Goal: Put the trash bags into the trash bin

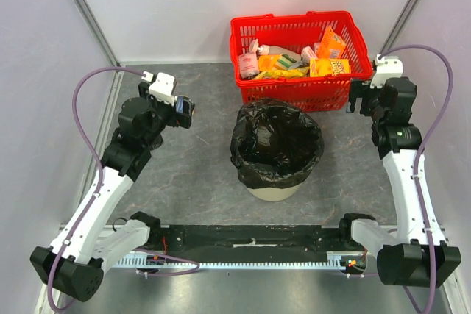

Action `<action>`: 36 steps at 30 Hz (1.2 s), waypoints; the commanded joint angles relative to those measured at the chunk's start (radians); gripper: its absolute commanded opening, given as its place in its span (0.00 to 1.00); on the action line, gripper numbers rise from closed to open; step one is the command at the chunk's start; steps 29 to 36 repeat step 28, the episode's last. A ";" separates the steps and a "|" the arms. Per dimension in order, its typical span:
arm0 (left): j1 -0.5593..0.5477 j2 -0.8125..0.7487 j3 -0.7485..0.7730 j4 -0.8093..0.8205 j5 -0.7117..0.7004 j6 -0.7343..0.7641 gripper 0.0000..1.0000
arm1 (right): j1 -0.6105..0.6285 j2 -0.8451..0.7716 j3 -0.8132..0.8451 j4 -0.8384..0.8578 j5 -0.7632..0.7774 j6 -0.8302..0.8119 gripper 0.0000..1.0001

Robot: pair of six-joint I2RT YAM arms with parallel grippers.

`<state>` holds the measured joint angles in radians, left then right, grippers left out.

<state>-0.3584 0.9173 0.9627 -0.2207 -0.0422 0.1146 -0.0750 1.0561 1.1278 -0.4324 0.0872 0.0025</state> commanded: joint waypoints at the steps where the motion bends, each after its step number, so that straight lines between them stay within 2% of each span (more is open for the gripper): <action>1: 0.012 -0.008 -0.015 0.104 0.027 -0.059 0.99 | -0.003 -0.060 -0.078 0.147 -0.020 0.022 0.98; 10: 0.016 -0.003 -0.059 0.152 0.034 -0.078 0.99 | -0.003 -0.171 -0.204 0.238 0.005 -0.056 0.98; 36: 0.035 -0.005 -0.088 0.173 0.065 -0.104 0.98 | -0.003 -0.133 -0.195 0.204 0.056 -0.084 0.98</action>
